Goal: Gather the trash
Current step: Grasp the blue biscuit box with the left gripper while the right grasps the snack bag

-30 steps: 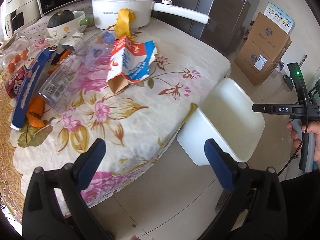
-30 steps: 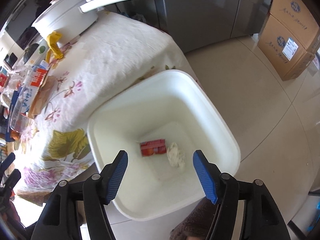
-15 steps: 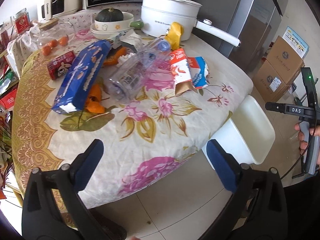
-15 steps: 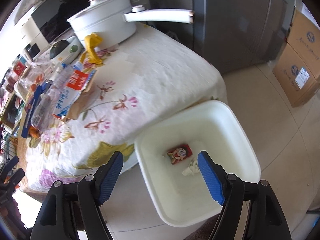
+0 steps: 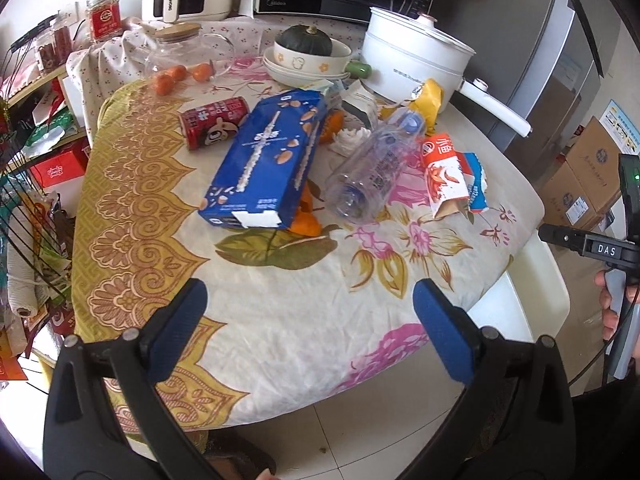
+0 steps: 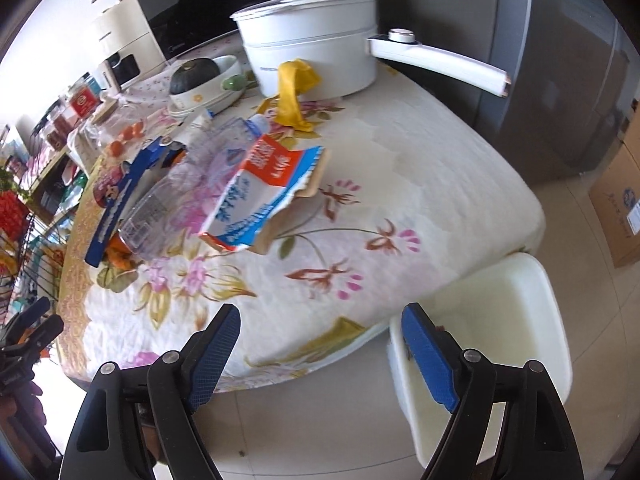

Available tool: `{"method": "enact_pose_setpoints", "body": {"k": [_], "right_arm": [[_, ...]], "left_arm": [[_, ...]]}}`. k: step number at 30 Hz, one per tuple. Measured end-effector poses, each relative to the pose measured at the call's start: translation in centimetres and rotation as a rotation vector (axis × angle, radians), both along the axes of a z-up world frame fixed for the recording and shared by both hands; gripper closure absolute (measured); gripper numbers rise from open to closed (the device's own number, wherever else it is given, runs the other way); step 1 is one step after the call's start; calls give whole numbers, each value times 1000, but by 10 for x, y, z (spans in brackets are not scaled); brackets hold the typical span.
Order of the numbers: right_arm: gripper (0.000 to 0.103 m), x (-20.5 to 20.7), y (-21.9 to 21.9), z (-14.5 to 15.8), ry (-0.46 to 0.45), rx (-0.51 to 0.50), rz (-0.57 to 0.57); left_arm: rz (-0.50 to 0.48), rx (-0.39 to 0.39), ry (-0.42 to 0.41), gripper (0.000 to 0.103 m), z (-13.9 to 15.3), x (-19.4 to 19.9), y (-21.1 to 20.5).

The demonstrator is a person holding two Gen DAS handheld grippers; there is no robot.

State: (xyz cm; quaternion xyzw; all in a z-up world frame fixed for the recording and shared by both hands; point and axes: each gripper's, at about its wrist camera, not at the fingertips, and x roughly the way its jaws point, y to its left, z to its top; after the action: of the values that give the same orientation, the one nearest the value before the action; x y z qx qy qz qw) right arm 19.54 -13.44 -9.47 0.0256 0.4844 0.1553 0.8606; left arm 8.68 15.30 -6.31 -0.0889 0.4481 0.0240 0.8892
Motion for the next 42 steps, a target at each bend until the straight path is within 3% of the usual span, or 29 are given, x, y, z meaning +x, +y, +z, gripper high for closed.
{"method": "enact_pose_setpoints", "body": {"k": [8, 21, 36, 38, 40, 42], "right_arm": [[18, 13, 26, -4, 15, 17, 3], [18, 56, 53, -15, 58, 88, -23], [18, 99, 81, -60, 176, 169, -54], [23, 97, 85, -59, 149, 144, -46], [36, 95, 88, -58, 130, 116, -31], [41, 94, 87, -57, 133, 132, -21]], "left_arm": [[51, 30, 20, 1, -6, 11, 28], [134, -14, 75, 1, -26, 62, 45], [137, 17, 104, 1, -44, 103, 43], [142, 20, 111, 1, -47, 106, 44], [142, 16, 109, 1, -49, 108, 44], [136, 1, 102, 9, -49, 108, 45]]}}
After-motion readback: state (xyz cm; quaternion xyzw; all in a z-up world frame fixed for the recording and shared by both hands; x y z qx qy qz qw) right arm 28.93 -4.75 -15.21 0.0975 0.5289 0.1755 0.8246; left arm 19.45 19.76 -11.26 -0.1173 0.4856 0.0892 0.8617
